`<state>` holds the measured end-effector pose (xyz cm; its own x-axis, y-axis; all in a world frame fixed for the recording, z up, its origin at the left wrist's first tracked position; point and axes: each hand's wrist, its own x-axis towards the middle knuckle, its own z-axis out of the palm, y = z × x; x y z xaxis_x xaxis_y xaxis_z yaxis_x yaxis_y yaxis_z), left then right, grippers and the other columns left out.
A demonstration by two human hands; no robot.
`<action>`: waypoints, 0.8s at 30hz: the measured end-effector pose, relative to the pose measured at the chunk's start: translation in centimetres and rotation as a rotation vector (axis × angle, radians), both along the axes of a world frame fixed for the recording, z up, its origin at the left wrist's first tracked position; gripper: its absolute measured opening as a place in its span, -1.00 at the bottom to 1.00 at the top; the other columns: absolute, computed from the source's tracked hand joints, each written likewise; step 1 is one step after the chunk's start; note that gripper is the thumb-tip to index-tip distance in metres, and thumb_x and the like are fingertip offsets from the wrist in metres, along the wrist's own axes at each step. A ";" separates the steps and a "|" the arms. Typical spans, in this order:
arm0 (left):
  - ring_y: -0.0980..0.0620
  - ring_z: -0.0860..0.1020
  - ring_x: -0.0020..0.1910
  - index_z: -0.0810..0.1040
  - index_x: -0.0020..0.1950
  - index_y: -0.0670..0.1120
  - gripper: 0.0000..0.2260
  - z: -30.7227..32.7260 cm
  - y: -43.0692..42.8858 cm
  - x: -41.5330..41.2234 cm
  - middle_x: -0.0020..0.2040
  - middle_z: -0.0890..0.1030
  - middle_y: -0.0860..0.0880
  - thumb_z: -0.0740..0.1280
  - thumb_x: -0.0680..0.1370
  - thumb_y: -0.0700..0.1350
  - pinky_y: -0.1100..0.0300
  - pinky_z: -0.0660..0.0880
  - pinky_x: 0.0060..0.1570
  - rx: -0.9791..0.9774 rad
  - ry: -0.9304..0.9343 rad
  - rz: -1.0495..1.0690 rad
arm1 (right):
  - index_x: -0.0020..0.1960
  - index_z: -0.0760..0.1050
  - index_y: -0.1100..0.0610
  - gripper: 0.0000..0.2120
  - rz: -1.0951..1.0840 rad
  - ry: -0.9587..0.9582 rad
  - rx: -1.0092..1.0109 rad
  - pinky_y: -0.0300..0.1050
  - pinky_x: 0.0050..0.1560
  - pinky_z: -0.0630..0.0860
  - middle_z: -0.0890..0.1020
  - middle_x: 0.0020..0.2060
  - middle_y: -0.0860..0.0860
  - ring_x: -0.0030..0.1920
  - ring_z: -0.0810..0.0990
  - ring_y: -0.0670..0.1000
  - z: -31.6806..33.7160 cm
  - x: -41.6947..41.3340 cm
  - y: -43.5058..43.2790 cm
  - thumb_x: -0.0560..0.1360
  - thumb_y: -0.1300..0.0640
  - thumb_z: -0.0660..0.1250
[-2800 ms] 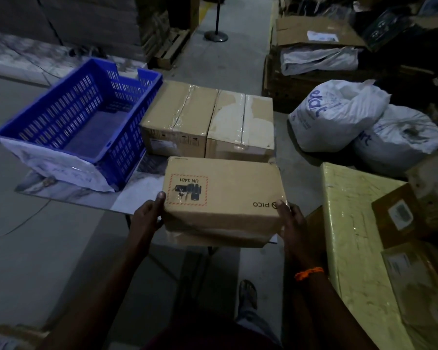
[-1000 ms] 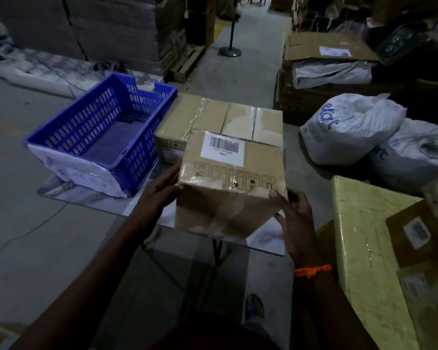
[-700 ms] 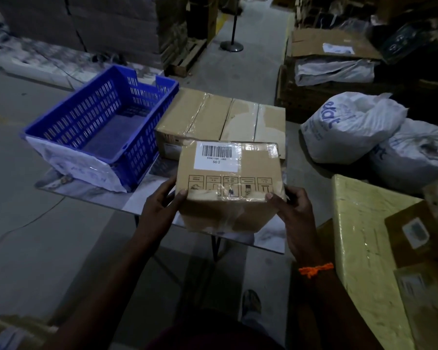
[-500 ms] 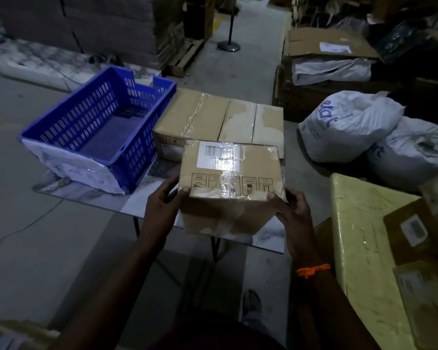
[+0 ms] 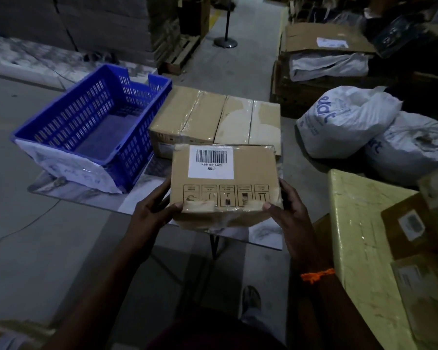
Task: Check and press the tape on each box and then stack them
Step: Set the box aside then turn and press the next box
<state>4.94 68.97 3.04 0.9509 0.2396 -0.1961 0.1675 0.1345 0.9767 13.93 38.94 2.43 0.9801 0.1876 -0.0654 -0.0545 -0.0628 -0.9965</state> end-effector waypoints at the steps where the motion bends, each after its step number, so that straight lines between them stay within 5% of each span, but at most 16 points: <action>1: 0.01 0.48 0.42 0.42 0.50 0.20 -0.39 -0.4 0.0 -1.0 0.40 0.56 0.06 0.50 0.49 -0.11 -0.17 0.46 0.35 -0.012 0.000 0.003 | 0.48 0.39 -0.08 -0.40 0.007 -0.013 -0.002 -0.02 0.30 0.58 0.62 0.33 -0.06 0.34 0.59 -0.03 -0.2 -0.7 -0.3 0.54 0.32 0.42; 10: 0.10 0.46 0.44 0.38 0.53 0.02 -0.33 -1.2 -0.7 -4.3 0.40 0.55 0.13 0.37 0.49 -0.42 0.06 0.53 0.30 0.008 -0.086 -0.006 | 0.44 0.36 0.03 -0.29 0.114 -0.023 0.055 -0.14 0.20 0.60 0.55 0.39 0.00 0.42 0.52 0.00 -1.3 -3.3 -2.3 0.43 0.54 0.40; 14: 0.11 0.49 0.40 0.49 0.40 0.04 -0.42 -2.3 0.2 -4.5 0.35 0.59 0.13 0.34 0.49 -0.45 0.11 0.54 0.22 -0.053 -0.080 0.046 | 0.36 0.40 0.04 -0.27 0.093 -0.004 0.047 -0.16 0.19 0.59 0.60 0.34 -0.08 0.42 0.52 -0.02 -2.5 -3.0 -1.6 0.31 0.41 0.58; 18: -0.04 0.59 0.30 0.59 0.26 -0.07 -0.75 -4.1 -0.1 -5.6 0.27 0.65 -0.02 0.31 0.58 -0.15 0.19 0.60 0.03 -0.135 0.034 0.133 | 0.40 0.43 -0.01 -0.37 0.030 0.005 0.068 -0.12 0.13 0.61 0.62 0.31 -0.07 0.37 0.55 0.07 -4.8 -2.9 -2.6 0.37 0.32 0.43; 22: 0.00 0.60 0.26 0.58 0.33 0.04 -0.50 -6.1 -1.3 -6.3 0.25 0.66 0.02 0.25 0.55 0.33 -0.06 0.52 0.17 -0.122 0.241 0.128 | 0.33 0.58 -0.14 -0.58 -0.025 0.148 0.119 -0.07 0.09 0.63 0.65 0.28 -0.04 0.32 0.59 0.07 -7.8 -5.0 -3.6 0.48 0.07 0.46; 24: -0.01 0.61 0.22 0.59 0.32 0.09 -0.53 -7.0 -1.6 -6.1 0.23 0.66 0.04 0.20 0.59 0.34 -0.11 0.56 0.16 -0.101 0.301 0.106 | 0.20 0.65 -0.13 -0.73 -0.054 0.220 0.050 -0.11 0.05 0.64 0.70 0.15 -0.05 0.18 0.66 0.01 -8.9 -5.5 -3.2 0.59 0.16 0.36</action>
<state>-1.19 67.36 -3.92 0.8178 0.2988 -0.4919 0.4260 0.2604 0.8665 8.40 35.77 -6.51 0.9520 0.1439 -0.2701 -0.2723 -0.0046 -0.9622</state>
